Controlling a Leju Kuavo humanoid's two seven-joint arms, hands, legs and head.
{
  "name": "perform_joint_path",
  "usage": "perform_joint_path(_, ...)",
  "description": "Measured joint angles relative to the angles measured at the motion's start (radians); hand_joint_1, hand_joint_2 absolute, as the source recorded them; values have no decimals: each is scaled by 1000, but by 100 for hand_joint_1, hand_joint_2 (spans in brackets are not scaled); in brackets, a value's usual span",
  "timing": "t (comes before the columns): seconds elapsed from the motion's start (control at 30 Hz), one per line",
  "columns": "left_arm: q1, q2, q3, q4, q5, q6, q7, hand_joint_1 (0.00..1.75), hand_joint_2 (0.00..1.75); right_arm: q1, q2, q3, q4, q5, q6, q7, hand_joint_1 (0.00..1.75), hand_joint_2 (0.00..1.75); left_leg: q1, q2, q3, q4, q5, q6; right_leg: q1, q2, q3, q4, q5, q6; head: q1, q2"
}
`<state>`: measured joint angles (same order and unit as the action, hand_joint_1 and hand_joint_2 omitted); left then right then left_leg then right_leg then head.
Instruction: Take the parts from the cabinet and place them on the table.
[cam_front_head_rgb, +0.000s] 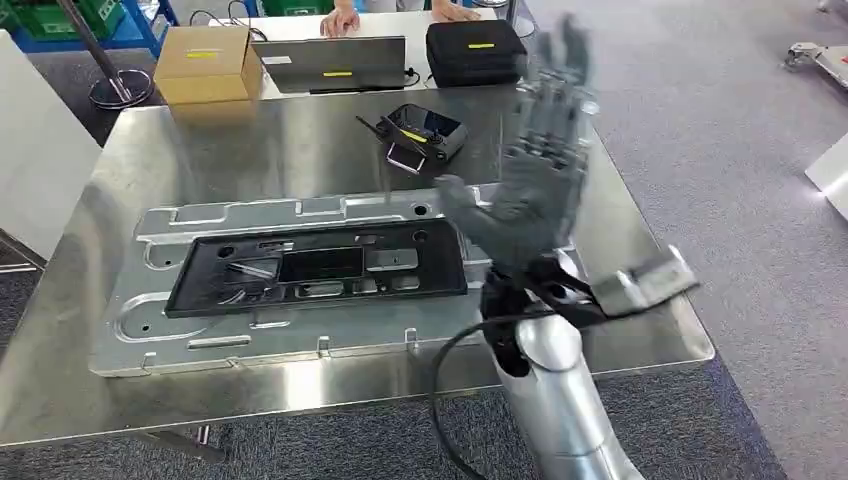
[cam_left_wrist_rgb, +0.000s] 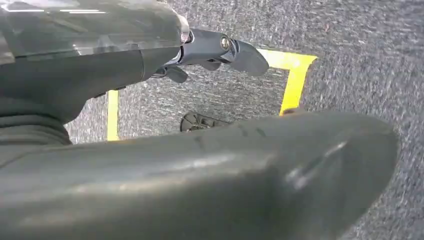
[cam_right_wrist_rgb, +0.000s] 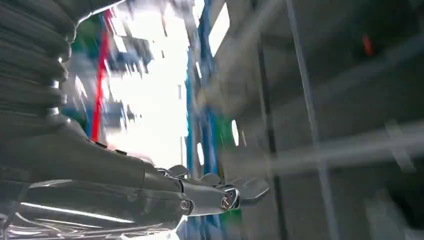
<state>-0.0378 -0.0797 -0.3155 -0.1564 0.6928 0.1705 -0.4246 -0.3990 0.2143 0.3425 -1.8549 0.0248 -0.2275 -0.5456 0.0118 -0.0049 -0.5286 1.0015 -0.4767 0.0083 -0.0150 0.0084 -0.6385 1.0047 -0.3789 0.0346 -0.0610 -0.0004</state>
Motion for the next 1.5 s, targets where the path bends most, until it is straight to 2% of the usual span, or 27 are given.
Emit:
perform_joint_path(0.07,0,-3,6,0,16,-9,-3,0,0,106,-36,-47,-84,-7,-36,-68,0,0,11,5,9,-21,15,11,-3,-2,-12,41,-53,5,0,0)
perform_joint_path(0.13,2,-5,16,0,26,-8,-6,0,0,199,-64,-85,-130,-1,-71,-112,0,0,10,7,1,-20,18,13,-6,-2,-74,194,-143,8,0,0)
perform_joint_path(0.2,3,-5,24,0,38,-4,-7,0,0,298,-85,-132,-166,8,-107,-135,0,0,10,8,-6,-16,19,12,-9,-2,-111,301,-181,13,0,0)
perform_joint_path(0.27,3,-6,30,0,44,3,-10,0,0,374,-96,-179,-187,24,-138,-144,0,0,12,8,-13,-8,19,10,-16,-3,-57,226,-137,16,0,0)
perform_joint_path(0.33,3,-9,37,0,48,4,-13,0,0,437,-101,-226,-207,32,-153,-148,0,0,16,7,-17,4,15,-1,-21,-9,55,45,-74,19,0,0)
perform_joint_path(0.37,3,-8,42,0,48,6,-14,0,0,468,-103,-252,-215,31,-146,-149,0,0,10,6,-21,8,12,-12,-12,-5,68,22,-92,11,0,0)
perform_joint_path(0.53,4,-8,44,0,43,6,-16,0,0,595,-99,-364,-238,41,-114,-150,0,0,16,5,-25,18,5,-45,-12,-5,55,14,-68,-35,0,0)
perform_joint_path(0.57,3,-8,44,0,42,5,-18,0,0,615,-99,-374,-242,47,-114,-150,0,0,15,6,-39,50,-36,-45,-10,-6,49,13,-63,-43,0,0)
perform_joint_path(0.63,2,-8,44,0,40,2,-20,0,0,641,-95,-390,-244,53,-113,-150,0,0,15,6,-93,199,-139,-46,-5,-8,30,14,-51,-54,0,0)
perform_joint_path(0.7,2,-9,44,0,40,1,-21,0,0,661,-94,-405,-244,55,-109,-149,0,0,14,6,-126,322,-195,-45,3,-8,8,16,-35,-57,0,0)
perform_joint_path(0.73,3,-9,44,0,40,1,-21,0,0,669,-94,-410,-244,55,-107,-149,0,0,13,6,-111,314,-187,-42,7,-8,-2,17,-28,-58,0,0)
perform_joint_path(0.77,2,-9,44,0,39,0,-21,0,0,676,-94,-417,-242,54,-103,-149,0,0,11,6,-68,255,-161,-35,10,-7,-12,18,-20,-57,0,0)
perform_joint_path(0.83,-1,-9,44,0,39,2,-21,0,0,685,-94,-430,-239,49,-98,-146,0,0,0,5,69,43,-96,-12,15,-6,-28,18,-2,-54,0,0)
perform_joint_path(0.87,-7,-8,44,0,38,3,-19,0,0,689,-94,-436,-237,46,-97,-146,0,0,-6,3,98,-24,-102,-2,15,-7,-30,20,7,-49,0,0)
perform_joint_path(1.0,-6,-8,44,0,37,9,-15,0,0,708,-95,-456,-227,39,-95,-146,0,0,-21,5,82,-15,-60,15,4,-9,-27,0,45,-20,0,0)
perform_joint_path(1.03,-4,-13,44,0,36,9,-14,0,0,714,-96,-460,-226,37,-95,-147,0,0,-11,7,74,-30,-36,20,11,-7,-31,-5,55,-13,0,0)
perform_joint_path(1.07,-7,-13,44,0,36,8,-14,0,0,722,-98,-465,-223,34,-95,-146,0,0,-9,13,62,-33,-21,24,4,-5,-42,10,16,-10,0,0)
perform_joint_path(1.1,-7,-13,45,0,38,8,-14,0,0,730,-100,-470,-220,28,-95,-145,0,0,-8,15,45,-34,-8,32,3,-5,-58,59,-58,-9,0,0)
perform_joint_path(1.17,-3,-13,45,0,45,10,-14,0,0,737,-109,-476,-204,19,-87,-140,0,0,-9,17,11,-33,17,32,0,-6,-92,215,-185,1,0,0)
perform_joint_path(1.2,-3,-13,46,0,51,12,-15,0,0,741,-113,-477,-194,14,-83,-139,0,0,-9,19,-7,-32,30,31,0,-7,-99,284,-209,5,0,0)
perform_joint_path(1.23,-3,-15,49,0,55,16,-16,0,0,745,-120,-477,-178,9,-82,-137,0,0,-9,20,-22,-30,43,29,0,-7,-91,317,-198,7,0,0)
perform_joint_path(1.3,-2,-18,52,0,64,28,-20,0,0,751,-129,-477,-153,4,-82,-134,0,0,-10,17,-55,-23,64,25,0,-7,-17,270,-122,7,0,0)
perform_joint_path(1.33,-1,-20,58,0,72,37,-24,0,0,750,-137,-476,-132,2,-85,-134,0,0,-10,6,-70,-18,73,19,0,1,54,187,-99,1,0,0)
perform_joint_path(1.37,-3,-23,63,0,78,45,-29,0,0,751,-143,-475,-113,-3,-90,-133,0,0,-9,2,-80,-14,81,15,0,22,126,97,-109,-6,0,0)
perform_joint_path(1.4,-5,-29,69,-1,83,51,-34,0,0,751,-150,-472,-91,-7,-99,-133,0,0,-14,-4,-91,-7,87,10,4,51,201,-5,-149,-16,0,0)
perform_joint_path(1.43,-5,-31,74,-1,87,56,-39,0,0,753,-153,-469,-68,-7,-107,-135,0,0,-15,-7,-95,-4,99,5,2,48,215,-47,-171,-17,0,0)
perform_joint_path(1.5,1,-33,77,-1,89,60,-43,0,0,755,-159,-462,-28,-8,-115,-139,0,0,-10,-22,-101,-9,122,-7,10,31,204,-38,-161,-28,0,0)
